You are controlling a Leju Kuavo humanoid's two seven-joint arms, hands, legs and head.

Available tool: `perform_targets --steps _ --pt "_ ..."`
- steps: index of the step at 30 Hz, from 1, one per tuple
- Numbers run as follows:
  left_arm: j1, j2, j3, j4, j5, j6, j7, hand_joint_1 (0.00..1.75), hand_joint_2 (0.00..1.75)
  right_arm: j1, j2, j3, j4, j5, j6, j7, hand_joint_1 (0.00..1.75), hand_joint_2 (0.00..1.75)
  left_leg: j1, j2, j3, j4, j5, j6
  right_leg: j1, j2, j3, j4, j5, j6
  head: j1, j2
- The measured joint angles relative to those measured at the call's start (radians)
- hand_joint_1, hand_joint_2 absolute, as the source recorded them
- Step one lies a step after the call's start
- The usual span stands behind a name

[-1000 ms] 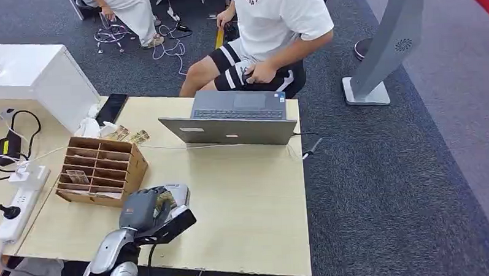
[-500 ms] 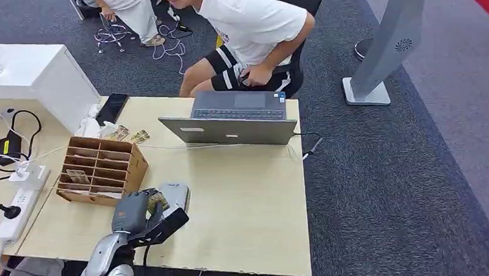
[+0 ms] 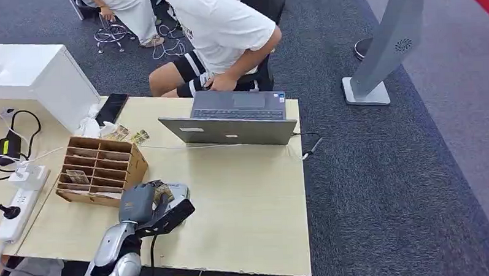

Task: Pass the card to the sensor for recognition and then transmit it.

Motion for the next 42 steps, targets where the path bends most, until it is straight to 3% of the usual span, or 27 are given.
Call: perform_targets --steps 28,38,42 --pt "-0.004 -0.005 0.000 0.029 0.017 -0.014 -0.003 1.75 1.75 0.000 0.000 0.002 0.000 0.007 0.013 0.006 0.00 0.00 0.000 0.000 0.000 0.000 0.000 0.000 0.000 0.000 0.001 0.000 0.000 0.000 0.000 0.000" --pt "0.000 0.000 0.000 0.024 0.063 -0.011 -0.058 1.75 1.75 0.000 0.000 0.002 0.000 0.007 0.011 0.008 0.00 0.00 0.000 0.000 0.000 0.000 0.000 0.000 0.000 0.000 0.000 0.000 0.000 0.000 0.000 0.000" --pt "-0.039 0.022 -0.001 -0.035 0.084 -0.010 -0.078 1.75 1.75 0.000 0.000 0.002 0.000 0.005 0.011 -0.002 0.00 0.00 0.000 0.000 0.000 0.000 0.001 0.001 0.000 -0.001 -0.001 0.000 0.000 0.000 0.000 0.000"
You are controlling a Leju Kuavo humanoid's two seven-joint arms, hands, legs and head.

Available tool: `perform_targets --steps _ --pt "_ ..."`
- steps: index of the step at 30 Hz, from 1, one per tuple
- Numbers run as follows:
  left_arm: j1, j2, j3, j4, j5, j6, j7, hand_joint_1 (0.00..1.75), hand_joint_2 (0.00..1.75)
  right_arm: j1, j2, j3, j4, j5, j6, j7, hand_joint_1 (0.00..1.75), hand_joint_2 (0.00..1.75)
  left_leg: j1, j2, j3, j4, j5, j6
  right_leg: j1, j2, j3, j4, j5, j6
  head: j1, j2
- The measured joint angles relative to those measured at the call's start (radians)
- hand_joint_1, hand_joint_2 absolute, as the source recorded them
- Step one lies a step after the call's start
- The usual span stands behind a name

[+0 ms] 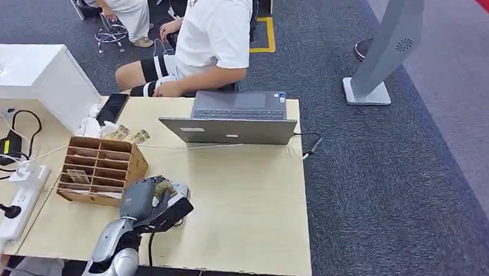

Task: Pass the card to the sensor for recognition and then transmit it.

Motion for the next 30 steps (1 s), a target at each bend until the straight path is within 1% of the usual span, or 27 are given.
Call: perform_targets --steps 4,7,12,14,16,19,22,28,29,30 --pt "-0.113 0.037 -0.010 -0.073 0.013 -0.001 0.000 1.75 1.75 0.000 0.000 0.000 0.000 -0.011 0.000 -0.013 0.00 0.00 0.000 -0.001 0.000 0.000 0.001 -0.001 0.000 -0.001 0.000 0.000 0.001 0.000 0.000 0.000" --pt "-0.240 0.065 -0.024 -0.098 0.004 -0.026 0.041 1.75 1.75 0.000 0.000 0.000 0.000 -0.009 0.003 -0.018 0.00 0.00 0.000 -0.002 -0.001 0.000 0.003 -0.001 0.000 -0.001 -0.001 0.001 0.003 0.000 0.000 0.000" --pt "-0.471 0.115 -0.048 -0.085 -0.016 -0.082 0.116 1.75 1.75 -0.001 0.000 0.000 0.000 0.004 0.008 -0.016 0.00 0.00 0.000 -0.001 -0.001 0.000 0.004 -0.002 0.000 -0.001 -0.001 0.001 0.004 -0.001 0.000 0.000" --pt "-0.546 0.129 -0.056 -0.050 -0.026 -0.103 0.145 1.75 1.75 -0.002 0.000 0.000 0.000 0.008 0.010 -0.012 0.00 0.00 0.000 -0.001 -0.002 0.000 0.004 -0.002 0.000 -0.001 -0.002 0.001 0.004 -0.001 0.000 0.000" --pt "-0.613 0.139 -0.062 -0.007 -0.029 -0.110 0.158 1.75 1.75 -0.003 0.000 0.000 0.000 0.008 0.011 -0.008 0.00 0.00 0.000 -0.001 -0.002 0.000 0.005 -0.002 0.000 0.000 -0.002 0.001 0.005 -0.001 0.000 0.000" --pt "-0.675 0.145 -0.066 0.049 -0.028 -0.111 0.162 1.75 1.75 -0.004 0.000 0.000 0.000 0.008 0.018 -0.005 0.00 0.00 0.000 -0.001 -0.002 0.000 0.005 -0.002 0.000 0.000 -0.002 0.001 0.005 -0.001 0.000 0.000" --pt "-0.706 0.147 -0.067 0.098 -0.024 -0.103 0.162 1.75 1.75 -0.004 0.000 0.000 0.000 0.008 0.023 -0.003 0.00 0.00 0.000 -0.001 -0.002 0.000 0.005 -0.002 0.000 0.000 -0.002 0.001 0.005 -0.001 0.000 0.000" --pt "-0.712 0.150 -0.067 0.142 -0.021 -0.091 0.160 1.75 1.75 -0.004 0.000 0.000 0.000 0.008 0.023 -0.003 0.00 0.00 0.000 -0.001 -0.002 0.000 0.005 -0.002 0.000 0.000 -0.002 0.001 0.005 -0.001 0.000 0.000" --pt "-0.712 0.150 -0.067 0.146 -0.021 -0.092 0.160 1.40 1.75 -0.004 0.000 0.000 0.000 0.008 0.023 -0.003 0.00 0.00 0.000 -0.001 -0.002 0.000 0.005 -0.002 0.000 0.000 -0.002 0.001 0.005 -0.001 0.000 0.000" --pt "-0.712 0.150 -0.067 0.148 -0.021 -0.092 0.161 0.00 1.75 -0.004 0.000 0.000 0.000 0.008 0.023 -0.003 0.00 0.00 0.000 -0.001 -0.002 0.000 0.005 -0.002 0.000 0.000 -0.002 0.001 0.005 -0.001 0.000 0.000"
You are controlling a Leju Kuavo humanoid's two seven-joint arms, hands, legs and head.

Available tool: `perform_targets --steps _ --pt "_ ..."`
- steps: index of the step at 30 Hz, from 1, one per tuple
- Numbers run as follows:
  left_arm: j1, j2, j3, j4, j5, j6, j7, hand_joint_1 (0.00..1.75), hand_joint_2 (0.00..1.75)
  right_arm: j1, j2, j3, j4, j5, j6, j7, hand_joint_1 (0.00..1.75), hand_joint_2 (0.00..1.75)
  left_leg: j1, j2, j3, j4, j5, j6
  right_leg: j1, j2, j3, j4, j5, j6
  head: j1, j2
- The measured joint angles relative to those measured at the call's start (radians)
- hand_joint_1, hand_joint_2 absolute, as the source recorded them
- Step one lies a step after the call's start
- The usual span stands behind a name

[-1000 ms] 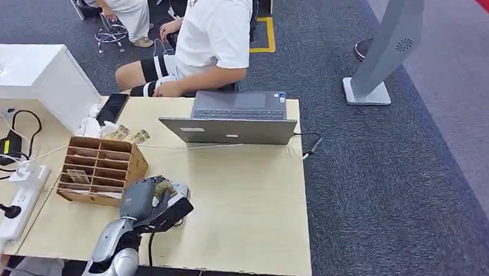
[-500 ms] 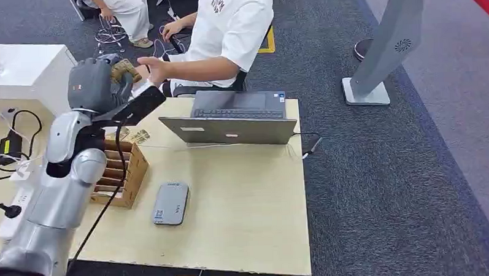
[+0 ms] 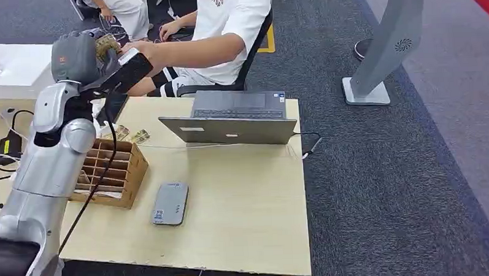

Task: Pass the card to the sensor for recognition and then transmit it.

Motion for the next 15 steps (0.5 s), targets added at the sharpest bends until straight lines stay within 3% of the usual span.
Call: perform_targets --steps 7,9,15 --pt "0.009 0.007 -0.001 0.007 0.000 0.014 0.008 0.00 1.75 0.000 0.000 0.000 0.000 -0.002 0.000 -0.001 0.00 0.00 0.000 0.000 0.000 0.000 0.000 0.000 0.000 0.000 0.000 0.000 0.000 0.000 0.000 0.000" --pt "0.025 0.014 -0.001 0.000 0.001 0.072 -0.032 0.00 1.75 0.000 0.000 0.000 0.000 -0.003 -0.003 0.000 0.00 0.00 0.000 0.001 -0.001 0.000 0.000 0.000 0.000 0.000 0.000 0.000 0.000 0.000 0.000 0.000" --pt "0.181 0.068 0.000 -0.155 0.016 0.160 -0.100 0.00 1.75 0.002 0.000 0.000 0.000 -0.008 -0.005 -0.001 0.00 0.00 0.000 0.002 -0.002 0.000 -0.001 0.000 0.000 0.002 -0.001 0.000 0.000 0.000 0.000 0.000"
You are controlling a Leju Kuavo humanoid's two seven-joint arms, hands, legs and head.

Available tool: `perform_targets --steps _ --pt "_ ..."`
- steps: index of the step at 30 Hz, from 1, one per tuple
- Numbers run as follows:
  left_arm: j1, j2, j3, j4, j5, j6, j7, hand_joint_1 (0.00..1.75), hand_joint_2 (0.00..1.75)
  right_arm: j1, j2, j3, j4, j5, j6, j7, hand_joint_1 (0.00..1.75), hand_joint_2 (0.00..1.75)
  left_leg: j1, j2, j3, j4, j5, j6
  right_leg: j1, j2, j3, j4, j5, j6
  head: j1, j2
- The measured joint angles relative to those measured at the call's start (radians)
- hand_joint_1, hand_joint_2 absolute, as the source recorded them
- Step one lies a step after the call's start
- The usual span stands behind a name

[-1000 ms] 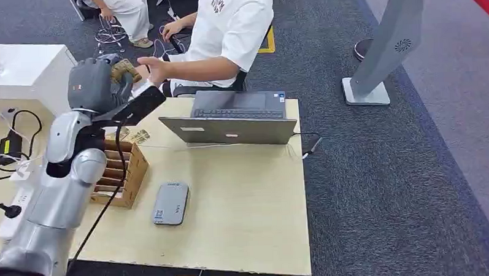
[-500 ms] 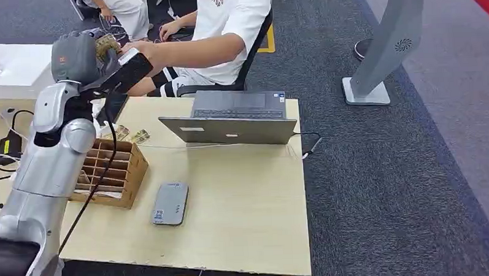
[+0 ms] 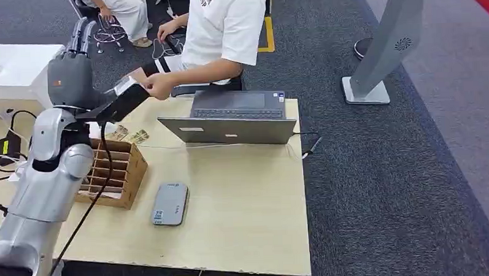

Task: Pass the card to the sensor for recognition and then transmit it.

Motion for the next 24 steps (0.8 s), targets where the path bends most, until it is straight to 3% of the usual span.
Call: perform_targets --steps 5,10,15,20,24 --pt "0.210 0.051 0.016 -0.175 -0.008 0.047 -0.060 0.00 1.75 0.005 0.000 -0.004 0.000 -0.018 -0.015 -0.009 0.00 0.00 0.000 0.001 0.000 -0.001 -0.001 0.000 0.000 0.001 0.000 0.000 0.000 0.000 0.000 0.000" --pt "0.484 0.114 0.069 -0.356 -0.043 0.032 -0.078 0.00 1.75 0.011 0.002 -0.021 0.002 -0.035 -0.030 -0.021 0.00 0.00 0.000 0.002 -0.001 -0.001 -0.002 0.000 0.000 0.002 -0.002 0.000 -0.001 0.000 0.000 0.000" --pt "0.700 0.149 0.144 -0.443 -0.079 -0.007 -0.080 0.00 1.75 0.013 0.003 -0.033 0.003 -0.035 -0.033 -0.031 0.00 0.00 0.000 0.002 -0.001 -0.001 -0.002 0.000 0.000 0.001 -0.003 0.000 -0.002 0.000 0.000 0.000" --pt "0.789 0.164 0.197 -0.466 -0.081 -0.035 -0.073 0.00 1.75 0.013 0.003 -0.035 0.003 -0.035 -0.034 -0.032 0.00 0.00 0.000 0.000 -0.001 -0.001 -0.002 0.000 0.000 -0.001 -0.002 0.000 -0.002 0.000 0.000 0.000" --pt "0.799 0.164 0.225 -0.464 -0.078 -0.120 -0.044 0.00 1.75 0.013 0.003 -0.037 0.003 -0.034 -0.033 -0.029 0.00 0.00 0.000 0.000 -0.001 -0.001 -0.001 0.000 0.000 -0.001 -0.002 0.000 -0.001 0.000 0.000 0.000"
